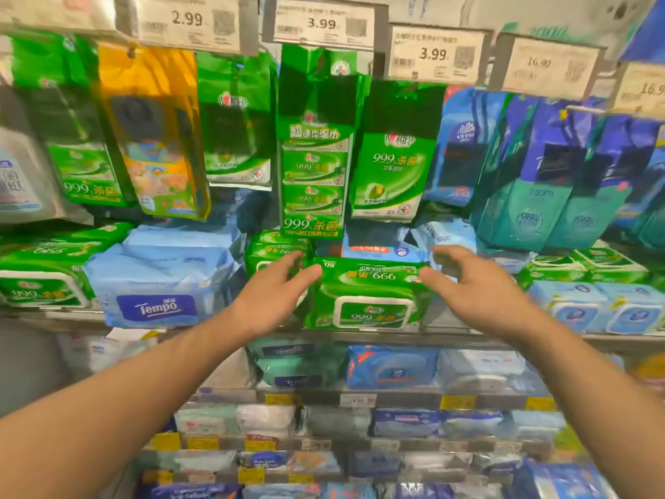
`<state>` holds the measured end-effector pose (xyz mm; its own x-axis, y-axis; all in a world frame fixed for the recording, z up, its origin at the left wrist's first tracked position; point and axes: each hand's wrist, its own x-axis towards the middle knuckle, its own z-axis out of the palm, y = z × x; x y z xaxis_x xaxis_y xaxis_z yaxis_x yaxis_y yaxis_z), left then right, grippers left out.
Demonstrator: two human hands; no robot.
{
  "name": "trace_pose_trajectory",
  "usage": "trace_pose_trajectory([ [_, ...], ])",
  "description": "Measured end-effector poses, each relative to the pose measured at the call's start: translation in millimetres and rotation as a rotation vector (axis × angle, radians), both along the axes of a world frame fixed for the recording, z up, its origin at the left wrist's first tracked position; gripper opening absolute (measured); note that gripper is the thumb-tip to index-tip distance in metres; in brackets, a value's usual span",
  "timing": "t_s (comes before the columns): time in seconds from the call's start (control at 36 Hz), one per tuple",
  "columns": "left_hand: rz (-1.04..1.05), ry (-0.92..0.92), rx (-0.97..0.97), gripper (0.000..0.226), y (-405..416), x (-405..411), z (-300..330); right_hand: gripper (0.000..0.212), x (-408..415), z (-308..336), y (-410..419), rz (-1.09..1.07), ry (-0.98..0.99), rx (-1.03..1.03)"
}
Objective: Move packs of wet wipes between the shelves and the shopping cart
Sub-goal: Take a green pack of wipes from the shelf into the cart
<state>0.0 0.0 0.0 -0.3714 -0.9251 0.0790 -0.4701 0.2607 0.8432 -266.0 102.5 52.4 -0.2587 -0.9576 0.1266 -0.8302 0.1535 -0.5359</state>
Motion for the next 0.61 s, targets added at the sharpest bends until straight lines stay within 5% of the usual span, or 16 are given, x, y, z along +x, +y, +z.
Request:
trace_pose_trajectory([
  [0.17,0.09,0.281,0.143,0.089,-3,-15,-20,0.04,-16,-42,-22,-0.159,-0.471,-0.125],
  [0.28,0.151,0.476,0.241,0.112,-10,-26,-39,0.023,-16,-66,-32,-0.162,-0.498,-0.174],
  [0.53,0.272,0.682,0.281,0.116,-24,-42,-69,0.058,4,-96,-43,-0.27,-0.929,-0.202],
  [0.61,0.289,0.729,0.304,0.113,-25,-49,-71,0.051,6,-100,-49,-0.286,-1.008,-0.214],
])
